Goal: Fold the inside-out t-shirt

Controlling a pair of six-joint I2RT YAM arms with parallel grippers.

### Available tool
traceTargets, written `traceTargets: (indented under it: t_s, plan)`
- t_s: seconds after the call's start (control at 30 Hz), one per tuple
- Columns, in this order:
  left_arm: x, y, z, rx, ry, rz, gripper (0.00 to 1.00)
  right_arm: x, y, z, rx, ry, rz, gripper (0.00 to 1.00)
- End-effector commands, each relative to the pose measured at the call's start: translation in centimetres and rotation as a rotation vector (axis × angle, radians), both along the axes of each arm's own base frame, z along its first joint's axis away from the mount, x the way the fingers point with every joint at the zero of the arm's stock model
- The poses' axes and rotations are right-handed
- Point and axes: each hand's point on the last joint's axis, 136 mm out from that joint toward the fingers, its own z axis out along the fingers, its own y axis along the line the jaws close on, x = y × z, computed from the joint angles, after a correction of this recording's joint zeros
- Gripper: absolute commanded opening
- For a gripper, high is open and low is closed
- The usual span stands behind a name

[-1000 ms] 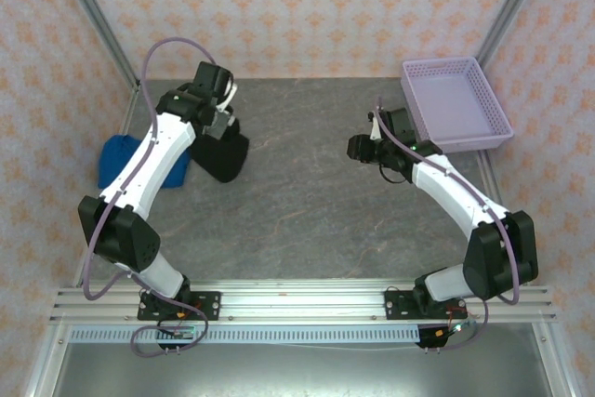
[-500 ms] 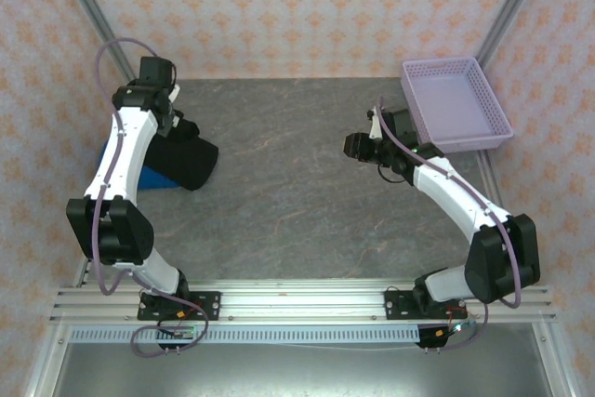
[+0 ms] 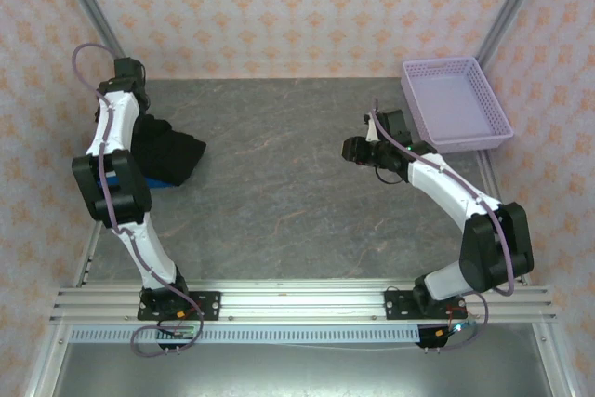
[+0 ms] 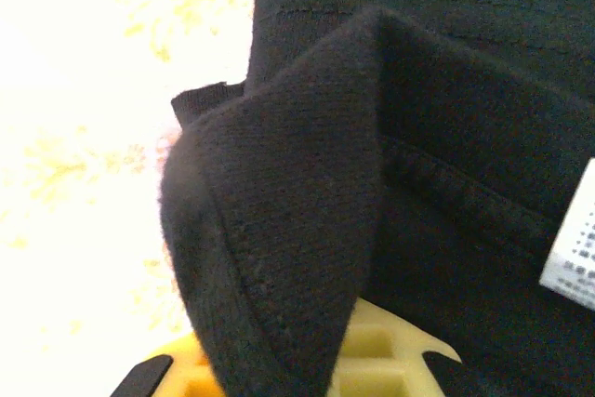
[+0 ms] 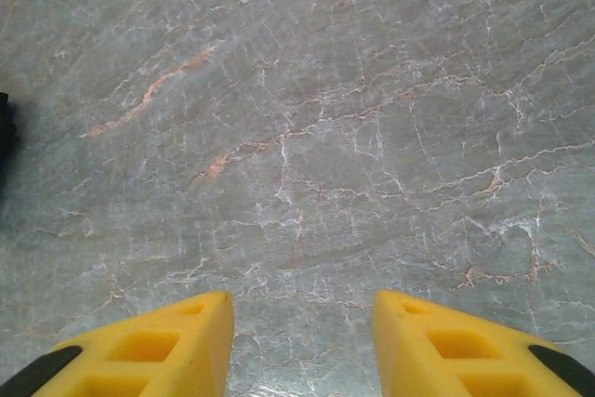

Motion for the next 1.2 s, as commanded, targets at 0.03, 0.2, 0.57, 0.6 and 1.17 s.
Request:
traceTargets:
  t_s: [0.03, 0.2, 0.57, 0.6, 1.17]
  plan:
    - [0.6, 2.6, -0.5, 0.121, 0.01, 0.133, 0.14, 0.4, -0.2, 0.4, -0.014, 0.002, -0.004, 0.44]
    - [0.5, 2.2, 1.4, 0.084, -0.095, 0.216, 0.58, 0.2, -0.9, 0.9, -0.048, -0.004, -0.024, 0.44]
    - [-2.8, -9.3, 10.3, -0.317, -0.8, 0.12, 0.88, -0.3, -10.3, 3.9, -0.453, -0.14, -0.316, 0.55]
    - [-2.8, -11.3, 10.7, -0.405, -0.896, 0.092, 0.89, -0.5, -11.5, 4.1, -0.497, -0.162, -0.36, 0.62]
    - [-1.7, -22.7, -3.2, -0.425, -0.934, -0.238, 1.0, -3.3, -20.6, 2.0, -0.741, -0.524, -0.712, 0.99]
